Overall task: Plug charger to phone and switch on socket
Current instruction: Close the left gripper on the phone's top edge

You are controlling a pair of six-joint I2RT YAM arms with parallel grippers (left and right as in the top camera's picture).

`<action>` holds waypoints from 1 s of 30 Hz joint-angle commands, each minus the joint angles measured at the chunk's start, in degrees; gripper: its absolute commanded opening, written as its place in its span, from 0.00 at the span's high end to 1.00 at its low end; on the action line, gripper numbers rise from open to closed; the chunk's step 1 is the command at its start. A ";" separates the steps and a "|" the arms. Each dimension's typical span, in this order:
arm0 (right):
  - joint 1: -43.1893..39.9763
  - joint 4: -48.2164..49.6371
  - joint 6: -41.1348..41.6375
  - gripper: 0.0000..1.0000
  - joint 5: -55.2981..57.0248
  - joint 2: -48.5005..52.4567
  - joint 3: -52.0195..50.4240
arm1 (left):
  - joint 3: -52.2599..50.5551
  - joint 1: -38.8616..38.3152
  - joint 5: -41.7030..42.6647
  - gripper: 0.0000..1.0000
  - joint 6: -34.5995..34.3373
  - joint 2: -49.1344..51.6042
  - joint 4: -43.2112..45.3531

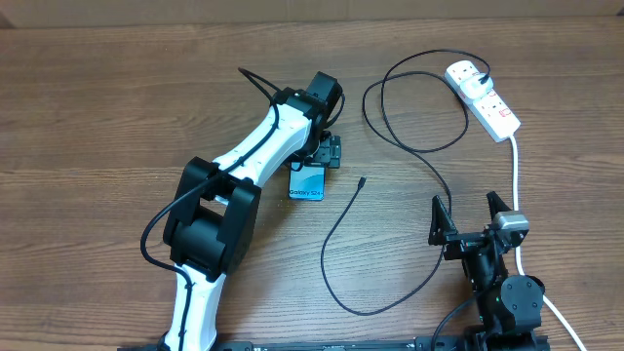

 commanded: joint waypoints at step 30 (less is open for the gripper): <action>-0.26 0.33 0.15 0.00 -0.04 -0.59 -0.61 | -1.05 -0.83 0.52 0.00 1.88 0.59 3.45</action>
